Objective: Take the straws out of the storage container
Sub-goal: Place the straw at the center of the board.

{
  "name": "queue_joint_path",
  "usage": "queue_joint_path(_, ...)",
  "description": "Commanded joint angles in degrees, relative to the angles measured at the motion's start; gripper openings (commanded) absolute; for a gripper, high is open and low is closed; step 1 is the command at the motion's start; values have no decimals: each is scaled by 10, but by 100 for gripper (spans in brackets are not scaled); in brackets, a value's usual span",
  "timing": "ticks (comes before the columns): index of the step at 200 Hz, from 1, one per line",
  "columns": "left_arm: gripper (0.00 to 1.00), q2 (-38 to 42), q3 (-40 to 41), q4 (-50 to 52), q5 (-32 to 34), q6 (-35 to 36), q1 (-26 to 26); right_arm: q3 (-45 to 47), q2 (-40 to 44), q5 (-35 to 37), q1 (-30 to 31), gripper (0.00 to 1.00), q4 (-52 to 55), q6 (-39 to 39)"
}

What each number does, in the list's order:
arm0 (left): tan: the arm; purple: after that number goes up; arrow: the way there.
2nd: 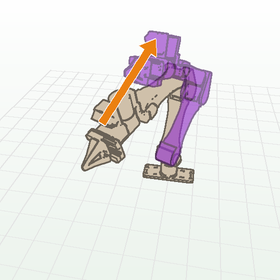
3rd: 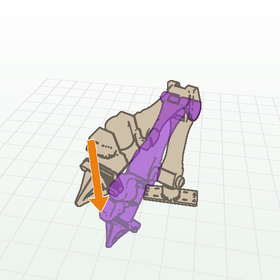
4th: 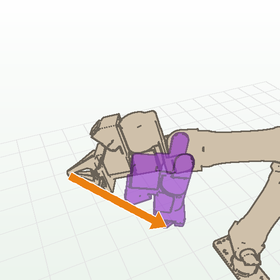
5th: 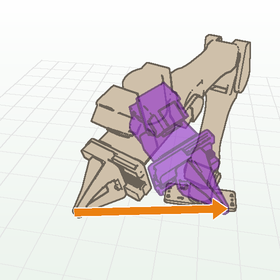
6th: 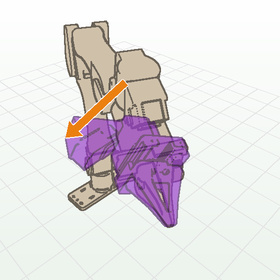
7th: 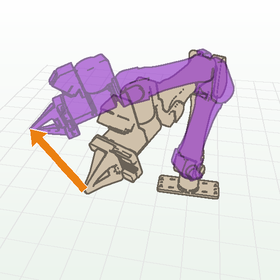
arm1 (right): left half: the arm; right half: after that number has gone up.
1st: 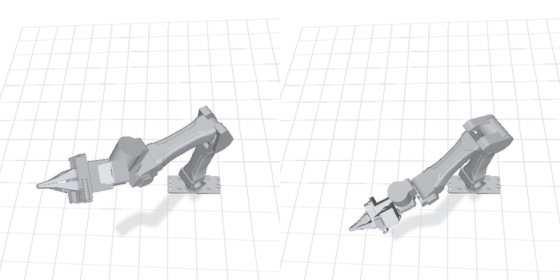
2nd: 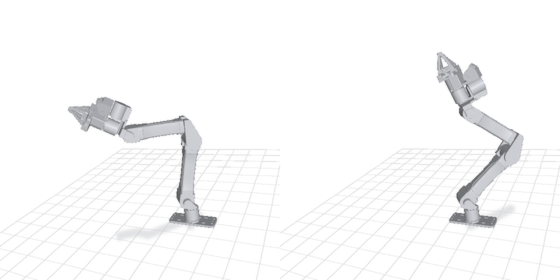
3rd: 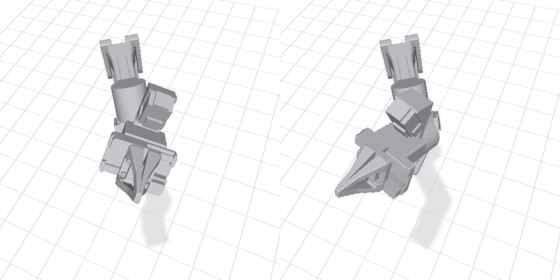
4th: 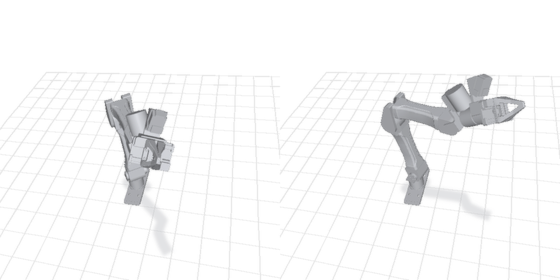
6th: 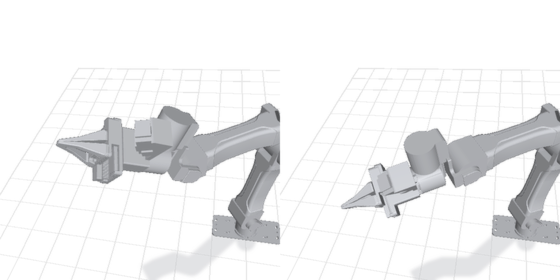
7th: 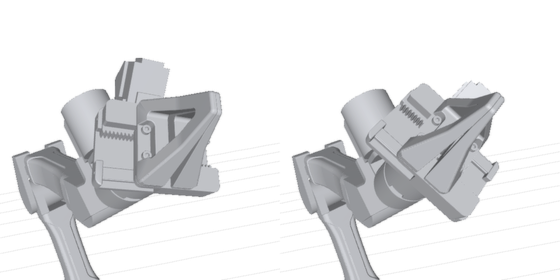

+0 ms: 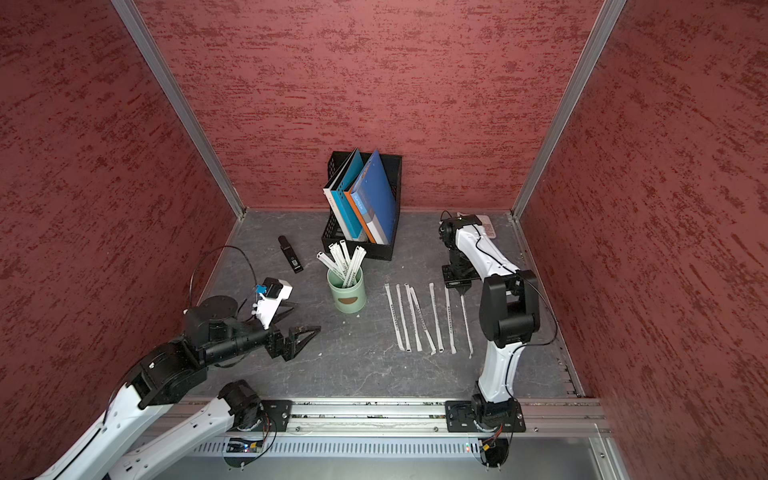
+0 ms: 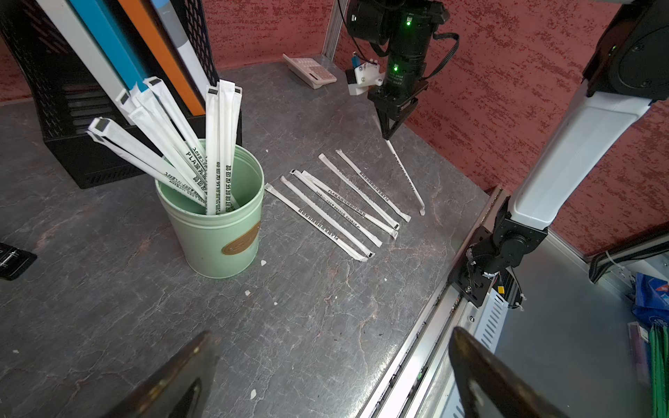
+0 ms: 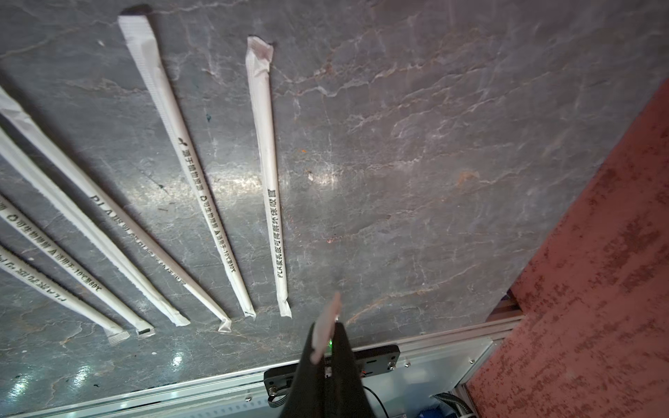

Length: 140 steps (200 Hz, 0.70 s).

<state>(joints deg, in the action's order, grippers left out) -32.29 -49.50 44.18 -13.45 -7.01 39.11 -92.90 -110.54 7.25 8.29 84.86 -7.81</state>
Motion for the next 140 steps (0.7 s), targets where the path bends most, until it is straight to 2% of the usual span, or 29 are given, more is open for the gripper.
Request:
queue_joint_path(1, 99, -5, 5, 6, -1, 7, -4, 0, -20, -29, -17, 0, -28, 6)
queue_joint_path(140, 100, -4, 4, 7, 4, 5, -4, -63, -140, -49, -49, 0, -56, 9)
